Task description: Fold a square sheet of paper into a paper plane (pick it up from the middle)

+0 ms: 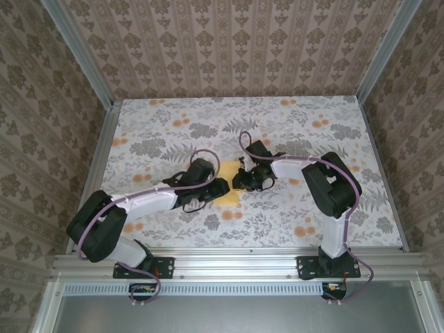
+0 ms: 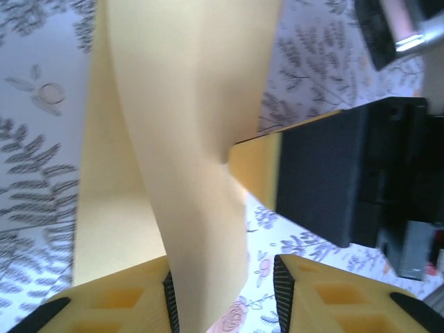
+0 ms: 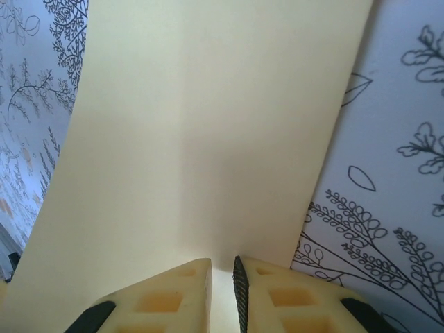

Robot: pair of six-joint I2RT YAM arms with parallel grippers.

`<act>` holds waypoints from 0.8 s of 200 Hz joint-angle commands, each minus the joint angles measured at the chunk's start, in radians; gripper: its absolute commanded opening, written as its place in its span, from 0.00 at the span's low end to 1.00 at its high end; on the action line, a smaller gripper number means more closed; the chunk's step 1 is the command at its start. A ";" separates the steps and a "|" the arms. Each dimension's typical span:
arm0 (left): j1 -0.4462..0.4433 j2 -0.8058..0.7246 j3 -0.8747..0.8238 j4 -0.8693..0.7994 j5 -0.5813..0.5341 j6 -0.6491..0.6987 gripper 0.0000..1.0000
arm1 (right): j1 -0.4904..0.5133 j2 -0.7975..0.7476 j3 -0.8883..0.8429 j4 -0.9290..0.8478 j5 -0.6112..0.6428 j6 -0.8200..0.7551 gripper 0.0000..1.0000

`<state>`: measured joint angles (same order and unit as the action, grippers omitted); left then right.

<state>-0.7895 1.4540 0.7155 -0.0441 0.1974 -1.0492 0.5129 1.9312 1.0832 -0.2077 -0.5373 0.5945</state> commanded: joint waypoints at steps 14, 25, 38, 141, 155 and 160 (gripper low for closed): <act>-0.003 0.055 0.021 -0.083 -0.027 -0.012 0.31 | -0.005 0.030 -0.030 -0.010 -0.001 -0.016 0.20; -0.007 0.075 0.043 -0.118 -0.054 -0.011 0.26 | -0.005 0.032 -0.031 -0.008 -0.001 -0.013 0.20; -0.009 0.097 0.076 -0.175 -0.088 -0.004 0.23 | -0.005 0.036 -0.031 -0.007 0.003 -0.010 0.20; -0.040 0.111 0.171 -0.198 -0.112 0.037 0.39 | -0.006 0.038 -0.028 -0.017 0.006 -0.010 0.20; -0.039 0.100 0.155 -0.140 -0.085 0.028 0.41 | -0.007 0.039 -0.030 -0.016 0.003 -0.010 0.20; -0.038 0.098 0.150 -0.120 -0.076 0.023 0.42 | -0.007 0.040 -0.031 -0.016 0.002 -0.009 0.20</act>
<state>-0.8242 1.6024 0.8879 -0.2562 0.0849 -1.0241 0.5091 1.9324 1.0760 -0.1932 -0.5549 0.5949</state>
